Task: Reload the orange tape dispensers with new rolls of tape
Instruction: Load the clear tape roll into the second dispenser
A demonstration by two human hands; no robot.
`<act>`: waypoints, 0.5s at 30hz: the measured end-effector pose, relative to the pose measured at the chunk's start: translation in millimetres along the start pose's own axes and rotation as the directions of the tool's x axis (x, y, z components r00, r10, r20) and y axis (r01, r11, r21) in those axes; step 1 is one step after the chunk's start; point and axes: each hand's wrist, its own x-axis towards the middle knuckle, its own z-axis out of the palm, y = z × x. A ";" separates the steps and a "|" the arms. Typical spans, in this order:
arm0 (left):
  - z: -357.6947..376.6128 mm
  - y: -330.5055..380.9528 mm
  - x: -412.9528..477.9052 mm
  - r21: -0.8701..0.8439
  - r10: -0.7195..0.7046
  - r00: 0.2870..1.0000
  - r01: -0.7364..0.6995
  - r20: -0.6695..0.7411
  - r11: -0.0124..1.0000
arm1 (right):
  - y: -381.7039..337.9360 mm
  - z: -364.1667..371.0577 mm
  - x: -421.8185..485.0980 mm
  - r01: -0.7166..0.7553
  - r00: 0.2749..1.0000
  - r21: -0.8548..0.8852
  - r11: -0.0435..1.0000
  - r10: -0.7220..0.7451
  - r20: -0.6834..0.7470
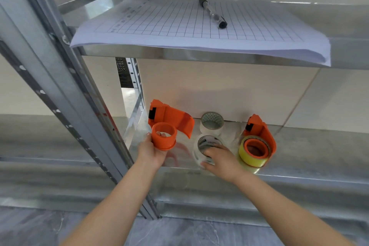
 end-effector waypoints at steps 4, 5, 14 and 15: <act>-7.2 -2.6 3.5 0.039 -0.041 0.999 0.041 -0.011 0.998 | -3.3 -9.7 -1.7 -0.155 0.983 0.332 0.931 0.178 -0.041; -7.9 -2.4 4.0 0.042 -0.035 0.999 0.035 -0.012 0.999 | -5.0 -16.0 -1.1 -0.196 0.965 0.447 0.873 0.252 -0.071; 5.2 -7.3 -3.7 0.335 0.036 0.999 -0.038 0.011 0.941 | -36.8 -87.1 0.5 -0.050 0.929 0.897 0.440 0.350 -0.120; 9.1 -8.9 -6.9 0.374 0.025 0.999 -0.041 0.046 0.926 | -43.5 -89.1 0.6 -0.018 0.947 0.879 0.476 0.289 -0.137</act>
